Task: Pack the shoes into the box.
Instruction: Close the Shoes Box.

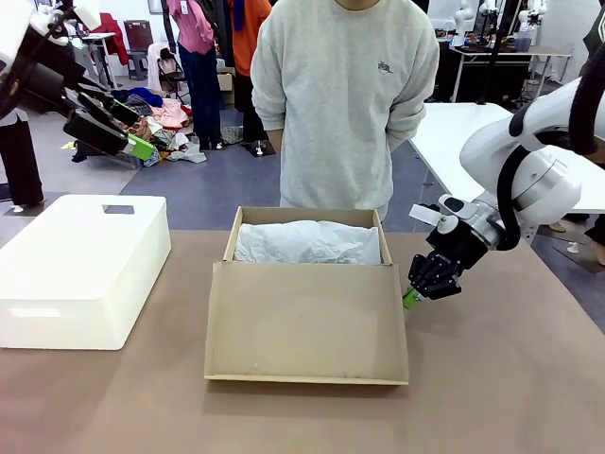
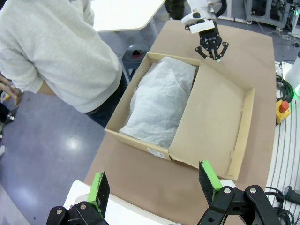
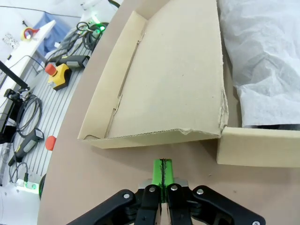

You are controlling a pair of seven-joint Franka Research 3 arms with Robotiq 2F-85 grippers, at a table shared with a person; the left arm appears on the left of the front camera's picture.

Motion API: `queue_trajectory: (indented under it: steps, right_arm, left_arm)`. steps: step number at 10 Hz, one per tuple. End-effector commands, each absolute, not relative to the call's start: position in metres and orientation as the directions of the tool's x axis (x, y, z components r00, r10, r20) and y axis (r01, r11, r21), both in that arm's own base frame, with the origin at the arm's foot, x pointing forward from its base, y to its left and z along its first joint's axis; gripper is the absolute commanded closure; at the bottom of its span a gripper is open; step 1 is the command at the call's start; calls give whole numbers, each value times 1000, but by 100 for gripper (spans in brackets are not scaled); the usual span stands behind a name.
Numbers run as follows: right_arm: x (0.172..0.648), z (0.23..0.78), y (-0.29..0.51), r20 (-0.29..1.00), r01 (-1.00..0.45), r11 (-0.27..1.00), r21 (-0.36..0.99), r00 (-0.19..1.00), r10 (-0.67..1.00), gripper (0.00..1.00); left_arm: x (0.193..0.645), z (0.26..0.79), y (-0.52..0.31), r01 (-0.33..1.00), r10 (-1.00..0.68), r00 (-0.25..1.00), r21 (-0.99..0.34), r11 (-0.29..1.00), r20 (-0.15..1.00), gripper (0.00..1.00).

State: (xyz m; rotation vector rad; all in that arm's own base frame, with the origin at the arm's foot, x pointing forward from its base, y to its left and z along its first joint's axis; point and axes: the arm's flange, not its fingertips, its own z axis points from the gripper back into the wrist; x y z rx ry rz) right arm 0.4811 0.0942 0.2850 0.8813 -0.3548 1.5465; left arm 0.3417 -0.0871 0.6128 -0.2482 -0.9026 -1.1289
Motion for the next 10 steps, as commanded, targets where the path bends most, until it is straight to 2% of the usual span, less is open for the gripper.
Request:
queue_trajectory:
  steps: [1, 10]
  right_arm:
    - [475, 278, 97, 744, -950, -214, 228, 28, 668, 100]
    - [437, 278, 110, 801, -924, -326, 199, -38, 598, 100]
  left_arm:
    - [342, 612, -86, 868, -670, 113, 256, 426, 733, 0]
    - [342, 612, -86, 868, -670, 113, 256, 426, 733, 0]
